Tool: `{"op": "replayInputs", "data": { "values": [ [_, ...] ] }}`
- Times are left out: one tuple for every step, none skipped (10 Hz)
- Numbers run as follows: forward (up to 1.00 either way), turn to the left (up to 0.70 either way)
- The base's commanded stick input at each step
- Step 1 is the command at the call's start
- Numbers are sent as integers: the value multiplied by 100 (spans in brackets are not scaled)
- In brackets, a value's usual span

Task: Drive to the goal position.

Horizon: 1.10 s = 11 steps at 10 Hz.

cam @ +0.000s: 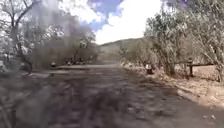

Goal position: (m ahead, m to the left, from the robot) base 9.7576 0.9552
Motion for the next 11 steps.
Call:
{"op": "replayInputs", "data": {
  "values": [
    [70,0],
    [70,0],
    [70,0],
    [70,0],
    [70,0],
    [70,1],
    [70,13],
    [70,24],
    [70,30],
    [70,33],
    [70,0]
  ]
}}
